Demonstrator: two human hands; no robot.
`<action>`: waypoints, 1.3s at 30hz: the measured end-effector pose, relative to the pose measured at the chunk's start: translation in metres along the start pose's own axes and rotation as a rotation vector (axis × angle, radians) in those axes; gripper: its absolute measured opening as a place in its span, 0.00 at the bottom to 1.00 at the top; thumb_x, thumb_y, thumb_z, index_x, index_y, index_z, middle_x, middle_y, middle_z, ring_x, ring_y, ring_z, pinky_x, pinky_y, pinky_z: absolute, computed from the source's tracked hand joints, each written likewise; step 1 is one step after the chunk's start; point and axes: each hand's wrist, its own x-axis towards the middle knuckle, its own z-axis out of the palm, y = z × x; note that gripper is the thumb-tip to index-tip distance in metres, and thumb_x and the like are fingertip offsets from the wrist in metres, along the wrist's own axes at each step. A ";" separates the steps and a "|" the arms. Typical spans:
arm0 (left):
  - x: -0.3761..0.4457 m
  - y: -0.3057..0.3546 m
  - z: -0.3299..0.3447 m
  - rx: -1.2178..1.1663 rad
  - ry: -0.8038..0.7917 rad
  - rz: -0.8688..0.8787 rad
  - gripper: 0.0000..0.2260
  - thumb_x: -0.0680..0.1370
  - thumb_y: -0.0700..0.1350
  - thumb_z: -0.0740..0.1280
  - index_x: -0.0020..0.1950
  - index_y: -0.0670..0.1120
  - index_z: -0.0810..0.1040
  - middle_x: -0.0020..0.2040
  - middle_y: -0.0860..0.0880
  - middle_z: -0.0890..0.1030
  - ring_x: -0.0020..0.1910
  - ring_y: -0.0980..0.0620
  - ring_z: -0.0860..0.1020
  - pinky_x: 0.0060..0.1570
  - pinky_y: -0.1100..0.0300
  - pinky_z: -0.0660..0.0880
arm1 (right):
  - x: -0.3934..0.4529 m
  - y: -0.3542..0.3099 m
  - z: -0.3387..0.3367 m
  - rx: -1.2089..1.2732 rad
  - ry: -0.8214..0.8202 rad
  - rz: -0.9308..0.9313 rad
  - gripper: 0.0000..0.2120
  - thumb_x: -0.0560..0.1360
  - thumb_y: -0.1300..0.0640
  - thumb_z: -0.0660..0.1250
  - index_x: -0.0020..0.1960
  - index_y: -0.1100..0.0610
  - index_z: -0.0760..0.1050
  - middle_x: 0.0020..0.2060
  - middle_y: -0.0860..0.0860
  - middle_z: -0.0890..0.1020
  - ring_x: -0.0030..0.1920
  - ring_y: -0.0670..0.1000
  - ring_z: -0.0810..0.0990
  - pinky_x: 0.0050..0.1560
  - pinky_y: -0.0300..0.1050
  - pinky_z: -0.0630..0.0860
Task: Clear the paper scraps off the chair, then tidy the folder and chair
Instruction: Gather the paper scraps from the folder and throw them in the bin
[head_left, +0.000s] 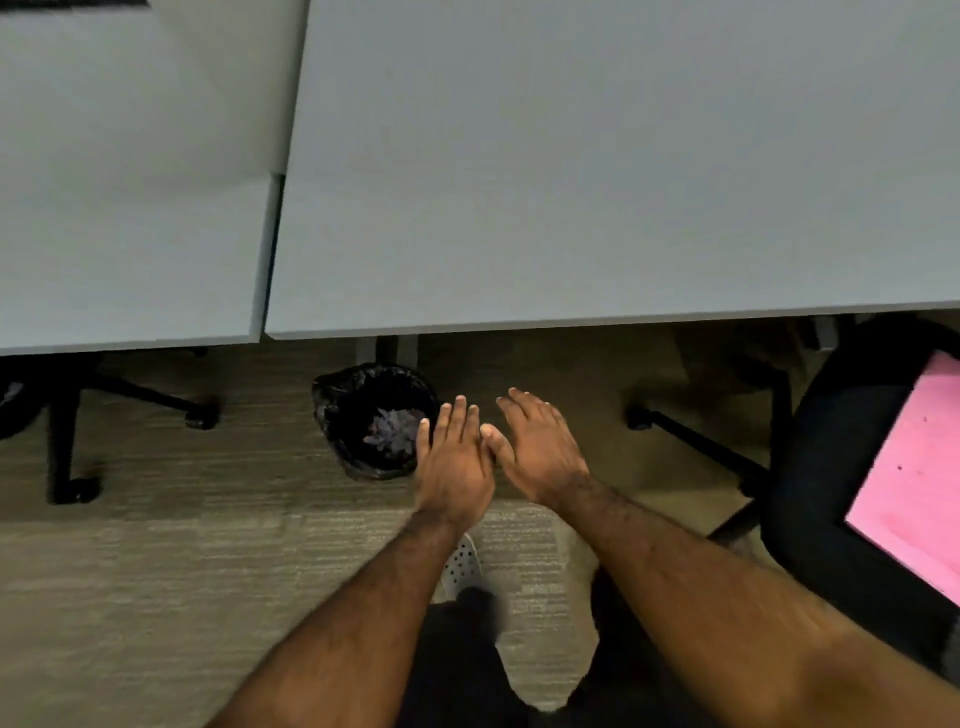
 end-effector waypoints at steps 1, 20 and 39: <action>0.000 0.014 -0.005 -0.003 -0.007 0.036 0.24 0.83 0.51 0.48 0.78 0.46 0.55 0.80 0.48 0.52 0.78 0.50 0.48 0.76 0.48 0.40 | -0.010 0.006 -0.011 0.012 0.021 0.024 0.32 0.78 0.35 0.44 0.75 0.53 0.60 0.75 0.53 0.62 0.76 0.52 0.56 0.75 0.52 0.51; 0.028 0.330 0.012 0.174 -0.159 0.781 0.27 0.82 0.60 0.45 0.77 0.48 0.60 0.79 0.47 0.56 0.78 0.49 0.50 0.76 0.48 0.43 | -0.188 0.217 -0.149 0.307 0.571 0.614 0.35 0.77 0.31 0.42 0.73 0.52 0.64 0.74 0.51 0.65 0.74 0.51 0.60 0.72 0.52 0.59; 0.045 0.577 0.207 0.389 -0.334 1.157 0.29 0.80 0.59 0.58 0.77 0.50 0.56 0.78 0.46 0.60 0.75 0.43 0.62 0.71 0.48 0.60 | -0.313 0.490 -0.111 0.452 0.712 1.313 0.33 0.78 0.40 0.59 0.76 0.56 0.56 0.76 0.57 0.58 0.75 0.57 0.57 0.70 0.59 0.64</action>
